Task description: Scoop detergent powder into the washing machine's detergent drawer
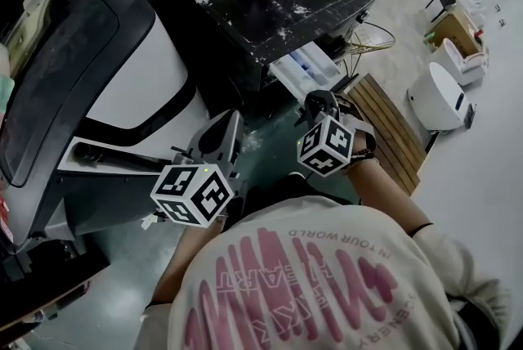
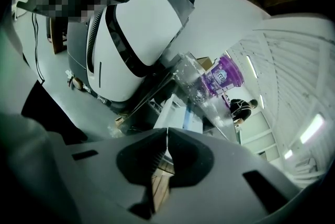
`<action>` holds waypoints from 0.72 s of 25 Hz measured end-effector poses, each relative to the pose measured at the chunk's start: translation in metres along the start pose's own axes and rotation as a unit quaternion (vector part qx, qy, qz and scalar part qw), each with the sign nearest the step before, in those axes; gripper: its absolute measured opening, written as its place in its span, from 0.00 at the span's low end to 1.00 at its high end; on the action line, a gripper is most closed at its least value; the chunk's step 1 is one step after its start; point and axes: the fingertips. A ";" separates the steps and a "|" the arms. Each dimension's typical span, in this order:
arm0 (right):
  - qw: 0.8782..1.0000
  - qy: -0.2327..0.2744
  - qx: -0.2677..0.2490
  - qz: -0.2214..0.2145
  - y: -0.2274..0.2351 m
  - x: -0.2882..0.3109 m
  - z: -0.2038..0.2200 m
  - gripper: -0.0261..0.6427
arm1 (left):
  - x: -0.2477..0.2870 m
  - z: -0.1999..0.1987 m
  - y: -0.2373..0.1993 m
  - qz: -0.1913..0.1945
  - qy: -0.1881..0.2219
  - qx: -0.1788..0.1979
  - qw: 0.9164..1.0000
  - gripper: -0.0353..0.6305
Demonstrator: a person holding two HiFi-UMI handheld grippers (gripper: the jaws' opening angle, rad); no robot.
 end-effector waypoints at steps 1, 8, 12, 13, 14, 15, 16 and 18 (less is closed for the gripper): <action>1.000 0.000 -0.004 0.003 0.000 0.000 -0.001 0.04 | -0.001 -0.001 0.000 0.001 0.000 0.000 1.000 0.06; 0.999 -0.010 -0.024 0.022 0.002 -0.004 -0.002 0.04 | -0.007 -0.007 -0.006 0.005 0.001 -0.002 1.000 0.06; 0.999 -0.019 -0.035 0.035 0.006 -0.006 -0.003 0.04 | -0.012 -0.011 -0.008 0.008 0.001 0.000 1.000 0.06; 0.998 -0.021 -0.037 0.038 0.006 -0.006 -0.003 0.04 | -0.013 -0.011 -0.010 0.008 0.001 -0.001 1.000 0.06; 0.998 -0.023 -0.040 0.042 0.006 -0.006 -0.003 0.04 | -0.014 -0.012 -0.011 0.008 0.001 -0.002 1.000 0.06; 0.998 -0.024 -0.043 0.045 0.007 -0.006 -0.004 0.04 | -0.015 -0.013 -0.013 0.007 0.001 -0.004 1.000 0.06; 0.997 -0.023 -0.047 0.049 0.007 -0.007 -0.006 0.04 | -0.015 -0.014 -0.015 0.006 0.002 -0.006 1.000 0.06; 0.997 -0.021 -0.054 0.054 0.006 -0.007 -0.010 0.04 | -0.016 -0.018 -0.017 0.007 0.004 -0.008 1.000 0.06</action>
Point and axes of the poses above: the fingertips, and each gripper's own axes: x forward along the fingers, y to its right, z out of its underside, and after that the axes turned 12 degrees about y, right-handed
